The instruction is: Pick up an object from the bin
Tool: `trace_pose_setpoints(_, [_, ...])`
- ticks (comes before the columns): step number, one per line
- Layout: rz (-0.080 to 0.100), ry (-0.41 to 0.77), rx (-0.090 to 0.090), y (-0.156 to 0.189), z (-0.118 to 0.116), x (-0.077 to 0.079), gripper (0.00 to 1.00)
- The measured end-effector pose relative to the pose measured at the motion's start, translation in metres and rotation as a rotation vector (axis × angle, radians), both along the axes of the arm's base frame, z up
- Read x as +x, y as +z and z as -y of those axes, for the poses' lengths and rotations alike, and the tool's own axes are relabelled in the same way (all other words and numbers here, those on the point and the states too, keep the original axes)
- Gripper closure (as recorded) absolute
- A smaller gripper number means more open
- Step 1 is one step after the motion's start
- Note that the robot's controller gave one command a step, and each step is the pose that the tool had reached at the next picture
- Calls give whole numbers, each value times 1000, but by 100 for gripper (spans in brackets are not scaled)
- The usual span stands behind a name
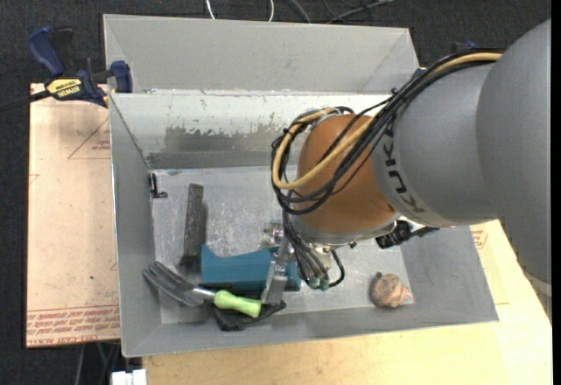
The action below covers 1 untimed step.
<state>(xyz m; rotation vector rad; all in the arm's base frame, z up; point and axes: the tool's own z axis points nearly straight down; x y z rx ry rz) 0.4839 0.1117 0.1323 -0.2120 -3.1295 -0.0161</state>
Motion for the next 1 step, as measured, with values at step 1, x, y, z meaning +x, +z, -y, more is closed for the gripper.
trace_pose_setpoints(1, [1, 180, 0, 60, 14, -1, 100])
